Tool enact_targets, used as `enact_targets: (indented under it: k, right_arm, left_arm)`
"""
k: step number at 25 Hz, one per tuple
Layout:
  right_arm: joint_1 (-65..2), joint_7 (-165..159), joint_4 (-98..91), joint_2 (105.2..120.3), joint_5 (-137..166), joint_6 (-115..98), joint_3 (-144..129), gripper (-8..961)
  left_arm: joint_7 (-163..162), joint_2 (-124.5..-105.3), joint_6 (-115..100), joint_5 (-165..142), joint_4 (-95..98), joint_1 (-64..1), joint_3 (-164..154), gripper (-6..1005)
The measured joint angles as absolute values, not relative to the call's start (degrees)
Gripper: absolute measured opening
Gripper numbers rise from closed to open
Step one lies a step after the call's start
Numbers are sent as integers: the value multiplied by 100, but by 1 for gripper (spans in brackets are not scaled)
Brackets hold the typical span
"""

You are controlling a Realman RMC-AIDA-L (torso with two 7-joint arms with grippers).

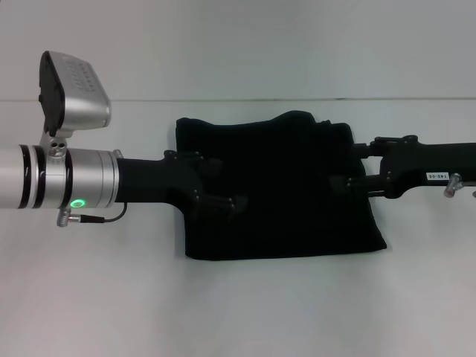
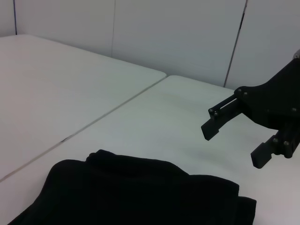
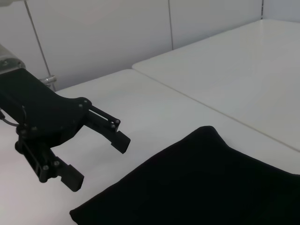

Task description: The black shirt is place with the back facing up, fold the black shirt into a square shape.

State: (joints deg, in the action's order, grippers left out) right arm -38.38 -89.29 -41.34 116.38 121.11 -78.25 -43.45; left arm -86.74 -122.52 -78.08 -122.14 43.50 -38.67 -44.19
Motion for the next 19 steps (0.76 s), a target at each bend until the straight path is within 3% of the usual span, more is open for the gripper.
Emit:
enact_targets:
  k: [19]
  right_arm:
    - [-3806,-9176,-4158,11657,12270,-7799,-4347,882]
  left_arm:
    - [-8835,-12288,-7835,-12250,4375,-3833,-4428,904]
